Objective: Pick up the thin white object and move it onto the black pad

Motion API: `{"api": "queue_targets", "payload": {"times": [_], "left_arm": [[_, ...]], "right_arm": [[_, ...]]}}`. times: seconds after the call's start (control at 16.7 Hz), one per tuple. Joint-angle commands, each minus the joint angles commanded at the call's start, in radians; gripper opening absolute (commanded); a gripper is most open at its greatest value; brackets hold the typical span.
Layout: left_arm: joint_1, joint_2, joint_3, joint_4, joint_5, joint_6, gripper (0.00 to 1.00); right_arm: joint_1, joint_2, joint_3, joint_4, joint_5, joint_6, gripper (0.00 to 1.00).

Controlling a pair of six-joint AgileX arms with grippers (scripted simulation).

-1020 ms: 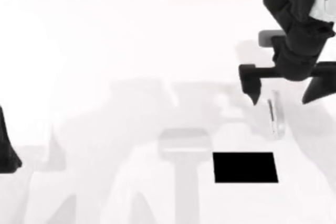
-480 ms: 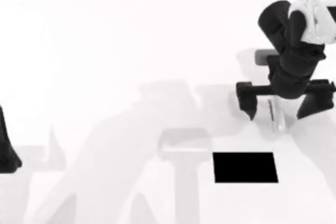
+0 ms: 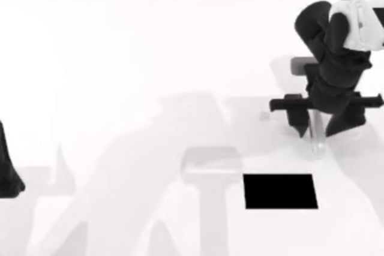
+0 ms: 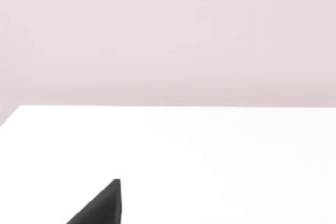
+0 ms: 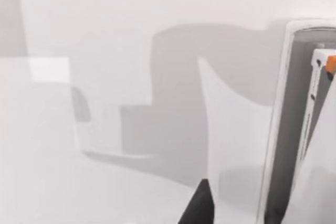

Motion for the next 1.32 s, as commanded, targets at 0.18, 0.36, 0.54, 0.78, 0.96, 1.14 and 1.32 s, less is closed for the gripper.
{"api": "queue_targets", "payload": {"times": [0.18,0.36,0.54,0.78,0.96,1.14,1.32], "left_arm": [[0.0,0.0,0.0,0.0,0.0,0.0,1.0],[0.0,0.0,0.0,0.0,0.0,0.0,1.0],[0.0,0.0,0.0,0.0,0.0,0.0,1.0],[0.0,0.0,0.0,0.0,0.0,0.0,1.0],[0.0,0.0,0.0,0.0,0.0,0.0,1.0],[0.0,0.0,0.0,0.0,0.0,0.0,1.0],[0.0,0.0,0.0,0.0,0.0,0.0,1.0]], "right_arm": [[0.0,0.0,0.0,0.0,0.0,0.0,0.1],[0.0,0.0,0.0,0.0,0.0,0.0,0.0],[0.0,0.0,0.0,0.0,0.0,0.0,0.0],[-0.002,-0.001,0.0,0.0,0.0,0.001,0.0],[0.0,-0.009,0.036,-0.041,0.0,0.0,0.0],[0.001,-0.039,0.121,-0.163,-0.001,0.0,0.0],[0.003,-0.075,0.213,-0.301,-0.001,-0.002,0.0]]}}
